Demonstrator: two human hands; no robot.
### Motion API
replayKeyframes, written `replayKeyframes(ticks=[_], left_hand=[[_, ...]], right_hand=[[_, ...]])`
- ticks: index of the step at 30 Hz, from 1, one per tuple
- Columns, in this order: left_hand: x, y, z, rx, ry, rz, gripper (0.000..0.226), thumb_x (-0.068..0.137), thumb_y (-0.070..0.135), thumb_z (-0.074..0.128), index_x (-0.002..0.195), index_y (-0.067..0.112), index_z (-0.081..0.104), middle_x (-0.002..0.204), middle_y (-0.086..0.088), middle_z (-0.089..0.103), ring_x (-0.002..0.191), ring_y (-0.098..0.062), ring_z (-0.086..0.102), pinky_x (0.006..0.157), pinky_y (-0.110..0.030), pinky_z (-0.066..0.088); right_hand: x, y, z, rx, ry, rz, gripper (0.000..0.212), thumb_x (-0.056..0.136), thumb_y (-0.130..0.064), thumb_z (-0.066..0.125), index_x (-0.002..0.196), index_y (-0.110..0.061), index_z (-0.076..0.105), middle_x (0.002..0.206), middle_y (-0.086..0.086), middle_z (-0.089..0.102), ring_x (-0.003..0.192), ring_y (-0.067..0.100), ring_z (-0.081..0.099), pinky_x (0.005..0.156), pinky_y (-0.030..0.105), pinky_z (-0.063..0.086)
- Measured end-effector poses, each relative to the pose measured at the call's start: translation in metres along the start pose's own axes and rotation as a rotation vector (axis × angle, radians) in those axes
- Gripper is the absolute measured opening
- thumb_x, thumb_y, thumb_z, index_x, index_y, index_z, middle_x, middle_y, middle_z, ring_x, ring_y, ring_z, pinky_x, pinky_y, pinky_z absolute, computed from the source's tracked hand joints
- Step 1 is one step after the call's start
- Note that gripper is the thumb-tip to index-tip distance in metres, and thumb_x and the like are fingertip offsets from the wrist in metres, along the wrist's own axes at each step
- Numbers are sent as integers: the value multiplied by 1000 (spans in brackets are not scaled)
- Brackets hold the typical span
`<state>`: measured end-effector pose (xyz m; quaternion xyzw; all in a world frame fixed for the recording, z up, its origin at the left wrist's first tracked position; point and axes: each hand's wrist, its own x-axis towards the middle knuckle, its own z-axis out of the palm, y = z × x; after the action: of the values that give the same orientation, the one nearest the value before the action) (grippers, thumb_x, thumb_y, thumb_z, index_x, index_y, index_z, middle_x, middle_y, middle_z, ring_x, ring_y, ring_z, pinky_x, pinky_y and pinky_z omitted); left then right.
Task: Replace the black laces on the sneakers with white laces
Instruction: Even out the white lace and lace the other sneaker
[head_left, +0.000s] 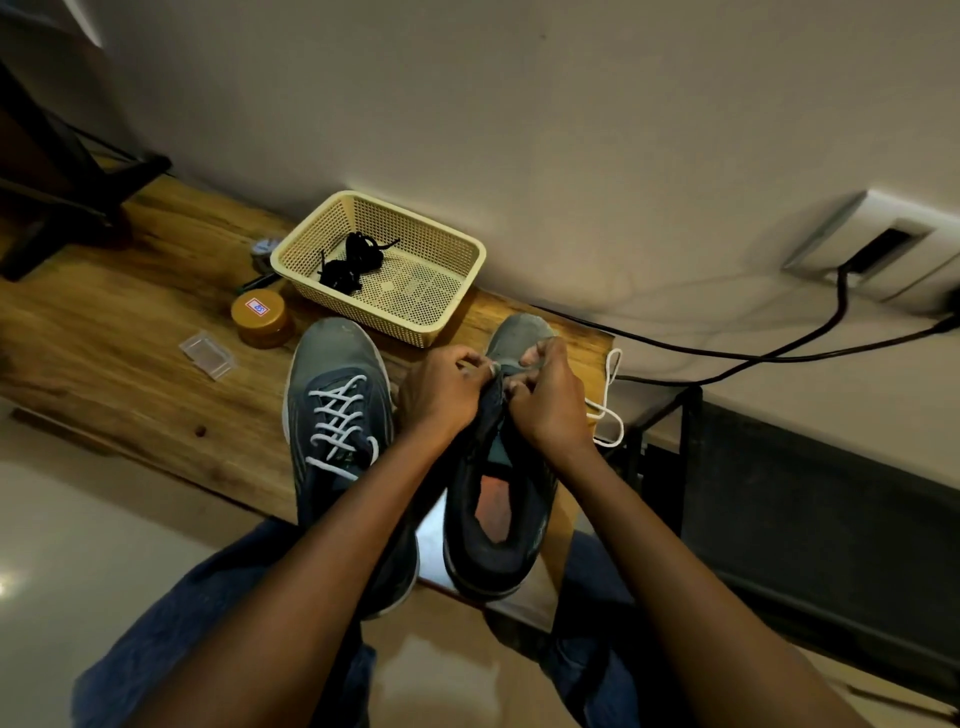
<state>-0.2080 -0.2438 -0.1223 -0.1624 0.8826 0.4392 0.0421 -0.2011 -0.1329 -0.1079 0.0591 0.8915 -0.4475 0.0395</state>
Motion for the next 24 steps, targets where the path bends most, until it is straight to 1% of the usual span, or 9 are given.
replayKeyframes(ticks=[3, 7, 9, 12, 15, 17, 19, 22, 24], left_hand=[[0, -1, 4, -39, 29, 24, 8, 84, 33, 70, 81, 25, 70, 88, 0, 72, 86, -23, 65, 75, -37, 52], [2, -1, 10, -45, 57, 23, 21, 86, 28, 68, 67, 29, 59, 87, 1, 71, 85, -24, 65, 77, -41, 53], [3, 1, 11, -44, 64, 14, 17, 90, 27, 63, 73, 26, 60, 92, -4, 71, 89, -28, 64, 77, -41, 52], [4, 3, 11, -55, 96, -9, 15, 96, 28, 55, 91, 19, 65, 100, -7, 70, 94, -29, 63, 73, -36, 46], [3, 3, 12, -210, 56, 11, 7, 89, 22, 65, 83, 19, 66, 88, -2, 70, 86, -21, 66, 75, -35, 50], [0, 3, 12, -234, 33, 22, 5, 85, 16, 70, 80, 16, 70, 85, -2, 71, 82, -18, 66, 76, -33, 51], [1, 2, 13, -238, 80, 42, 12, 86, 13, 68, 76, 20, 69, 83, -1, 71, 80, -18, 66, 75, -34, 52], [3, 3, 14, -311, 198, 97, 27, 88, 10, 63, 70, 31, 61, 73, 4, 67, 76, -21, 65, 73, -39, 54], [5, 4, 15, -346, 195, 104, 23, 86, 9, 64, 74, 28, 64, 74, 5, 66, 76, -18, 65, 75, -38, 55]], right_hand=[[-2, -3, 0, -55, -19, -24, 21, 87, 1, 53, 105, -8, 46, 86, 5, 56, 74, 19, 52, 60, 24, 31], [-1, -5, -2, -74, -28, -37, 18, 87, 2, 52, 101, -9, 50, 94, 10, 62, 82, 22, 57, 65, 25, 38], [2, -4, -3, -63, -3, -18, 16, 87, 1, 52, 97, -11, 53, 96, 11, 65, 87, 24, 61, 73, 30, 46], [5, -3, -5, 11, 49, -10, 19, 86, 3, 50, 89, -15, 53, 93, 8, 66, 89, 24, 63, 82, 38, 52], [8, -1, -9, 18, 55, 27, 21, 86, 3, 50, 84, -18, 53, 92, 4, 66, 88, 22, 65, 81, 33, 52], [11, 0, -10, 48, 47, 44, 25, 85, 2, 50, 78, -22, 53, 90, 7, 69, 85, 23, 67, 82, 39, 55], [14, 1, -11, 83, 47, 55, 31, 85, 2, 48, 74, -26, 52, 87, 10, 70, 83, 25, 68, 82, 45, 55], [18, 5, -16, 113, 82, 75, 30, 85, 1, 46, 72, -24, 55, 84, 8, 70, 82, 26, 69, 80, 49, 55], [21, 6, -23, 92, 106, 77, 30, 84, 0, 46, 70, -24, 58, 83, 7, 71, 82, 27, 68, 81, 48, 55]])
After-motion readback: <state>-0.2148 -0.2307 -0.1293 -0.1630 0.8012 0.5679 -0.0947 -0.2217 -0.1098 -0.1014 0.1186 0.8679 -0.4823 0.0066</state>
